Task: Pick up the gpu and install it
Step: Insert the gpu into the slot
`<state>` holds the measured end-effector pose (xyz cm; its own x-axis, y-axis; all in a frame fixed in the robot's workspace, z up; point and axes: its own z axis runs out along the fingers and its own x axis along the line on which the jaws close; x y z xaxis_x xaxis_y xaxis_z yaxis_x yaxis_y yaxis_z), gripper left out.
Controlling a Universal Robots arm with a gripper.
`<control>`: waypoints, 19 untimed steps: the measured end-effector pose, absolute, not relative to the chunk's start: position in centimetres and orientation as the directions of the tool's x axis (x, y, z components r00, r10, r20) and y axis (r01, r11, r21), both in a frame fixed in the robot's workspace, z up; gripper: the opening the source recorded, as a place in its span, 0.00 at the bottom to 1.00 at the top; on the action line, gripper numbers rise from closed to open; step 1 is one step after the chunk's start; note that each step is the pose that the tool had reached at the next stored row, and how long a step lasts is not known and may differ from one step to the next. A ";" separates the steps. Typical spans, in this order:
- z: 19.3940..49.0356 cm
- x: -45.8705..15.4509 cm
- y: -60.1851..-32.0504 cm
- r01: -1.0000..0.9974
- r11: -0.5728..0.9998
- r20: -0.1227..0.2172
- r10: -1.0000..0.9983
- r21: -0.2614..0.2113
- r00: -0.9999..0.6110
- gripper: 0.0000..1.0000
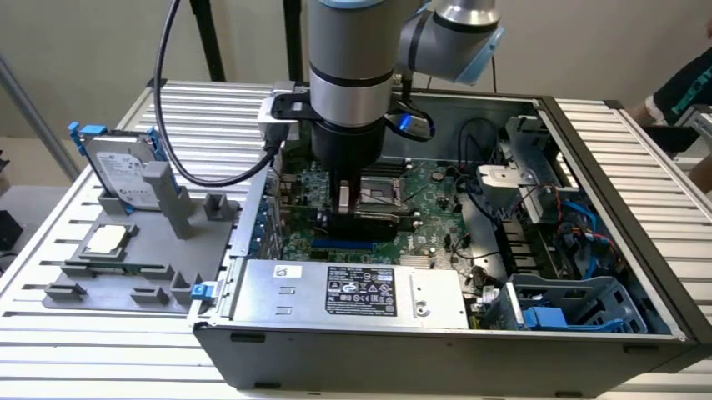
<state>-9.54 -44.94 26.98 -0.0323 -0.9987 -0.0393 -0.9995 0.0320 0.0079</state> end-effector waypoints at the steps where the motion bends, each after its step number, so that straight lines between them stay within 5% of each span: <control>1: 26.9 -9.5 -44.9 -0.999 0.032 -0.039 -0.999 0.009 -0.032 0.00; 19: 25.6 -9.6 -44.7 -0.999 0.032 -0.039 -0.999 0.021 -0.033 0.00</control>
<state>-9.56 -44.69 25.59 -0.0327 -0.9987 -0.0387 -0.9993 0.0320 0.0207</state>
